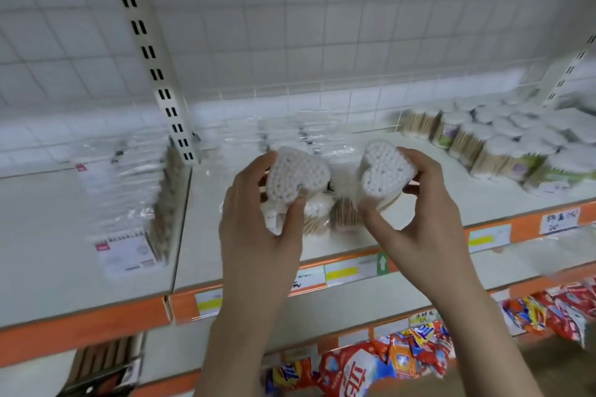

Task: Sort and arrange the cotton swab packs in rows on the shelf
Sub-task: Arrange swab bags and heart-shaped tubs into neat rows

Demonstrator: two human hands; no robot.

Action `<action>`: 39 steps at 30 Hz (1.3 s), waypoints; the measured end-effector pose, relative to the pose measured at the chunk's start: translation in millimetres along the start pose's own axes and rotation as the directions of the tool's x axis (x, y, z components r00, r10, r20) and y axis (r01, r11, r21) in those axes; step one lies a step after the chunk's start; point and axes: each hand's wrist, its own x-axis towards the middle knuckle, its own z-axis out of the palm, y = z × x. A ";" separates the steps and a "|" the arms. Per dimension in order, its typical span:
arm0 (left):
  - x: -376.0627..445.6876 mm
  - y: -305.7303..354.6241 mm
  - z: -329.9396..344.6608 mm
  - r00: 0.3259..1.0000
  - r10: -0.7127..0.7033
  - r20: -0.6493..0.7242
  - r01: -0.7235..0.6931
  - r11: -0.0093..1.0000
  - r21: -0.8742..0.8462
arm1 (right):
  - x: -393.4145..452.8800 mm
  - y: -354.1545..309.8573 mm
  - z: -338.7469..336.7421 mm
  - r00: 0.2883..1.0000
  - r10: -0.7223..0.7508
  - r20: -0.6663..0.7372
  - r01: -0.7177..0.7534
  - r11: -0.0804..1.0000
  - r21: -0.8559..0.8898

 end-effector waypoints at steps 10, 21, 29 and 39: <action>20.3 4.0 28.1 1.000 0.006 -0.002 -0.006 0.992 -0.128 | 15.3 22.9 -23.7 0.998 0.028 -0.064 -0.028 1.000 0.005; 23.1 25.7 86.1 0.996 0.074 0.048 -0.066 0.986 -0.152 | 23.4 65.0 -70.8 0.985 0.103 -0.140 -0.104 0.995 -0.003; 10.5 60.7 175.5 0.998 0.065 0.004 -0.063 0.984 -0.169 | 42.1 154.2 -141.6 0.984 0.156 -0.090 -0.165 0.981 -0.100; -11.8 80.4 269.3 0.990 0.073 0.118 -0.085 0.991 0.100 | 59.5 231.4 -177.0 0.989 0.065 0.132 -0.021 0.950 -0.311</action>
